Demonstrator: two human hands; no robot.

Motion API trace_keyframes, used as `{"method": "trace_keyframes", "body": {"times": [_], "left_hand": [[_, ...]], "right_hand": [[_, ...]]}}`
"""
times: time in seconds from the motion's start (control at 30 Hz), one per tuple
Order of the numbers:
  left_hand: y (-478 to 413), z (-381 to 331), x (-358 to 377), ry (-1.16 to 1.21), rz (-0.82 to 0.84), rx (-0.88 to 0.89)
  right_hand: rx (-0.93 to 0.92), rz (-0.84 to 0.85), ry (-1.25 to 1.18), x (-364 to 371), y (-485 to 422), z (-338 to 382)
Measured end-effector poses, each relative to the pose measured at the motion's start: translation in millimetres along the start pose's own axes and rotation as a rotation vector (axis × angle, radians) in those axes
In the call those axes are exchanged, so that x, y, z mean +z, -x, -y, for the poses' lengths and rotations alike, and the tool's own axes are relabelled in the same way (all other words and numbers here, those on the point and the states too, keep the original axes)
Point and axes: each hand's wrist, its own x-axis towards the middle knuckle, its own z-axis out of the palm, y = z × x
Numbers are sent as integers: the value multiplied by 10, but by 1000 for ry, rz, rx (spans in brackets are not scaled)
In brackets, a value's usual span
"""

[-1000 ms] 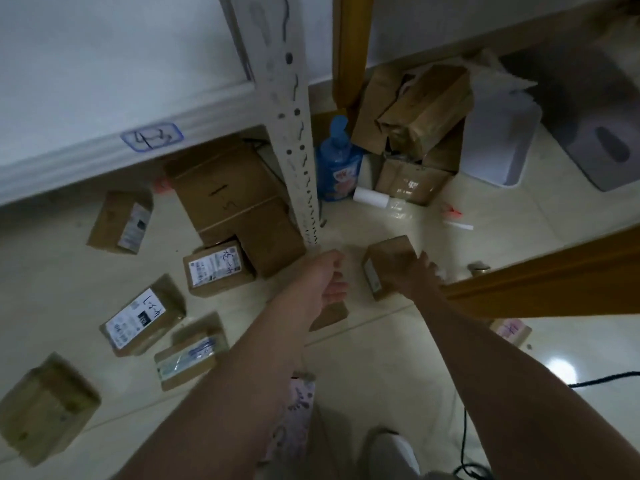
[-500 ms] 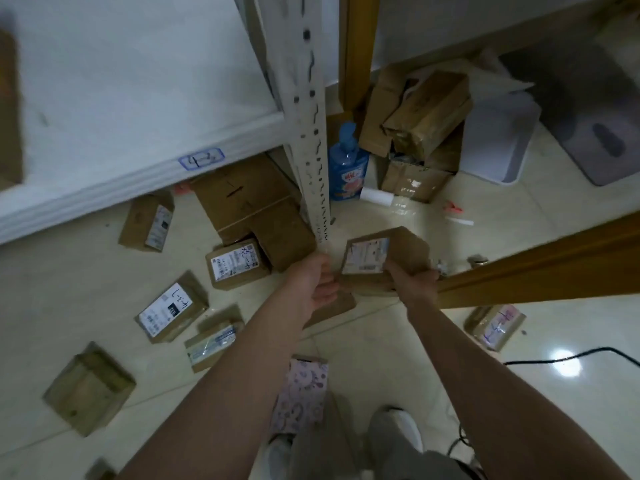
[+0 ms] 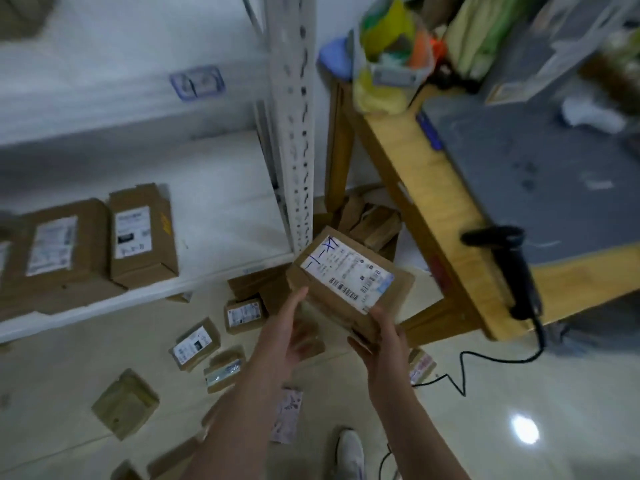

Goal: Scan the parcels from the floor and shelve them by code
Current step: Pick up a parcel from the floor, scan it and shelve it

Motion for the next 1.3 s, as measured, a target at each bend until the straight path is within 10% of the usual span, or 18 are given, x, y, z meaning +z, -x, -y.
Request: {"method": "trace_keyframes", "body": {"times": [0.43, 0.67, 1.1, 1.3], "left_hand": [[2140, -161, -278, 42, 220, 255], [2554, -77, -376, -326, 372, 310], [2464, -592, 494, -225, 324, 392], [2274, -544, 951, -33, 249, 323]], "right_hand": [[-239, 102, -120, -208, 2081, 743], [-310, -82, -208, -138, 2377, 1248], [-346, 125, -11, -365, 1633, 2206], [-354, -76, 155, -569, 781, 2508]]}}
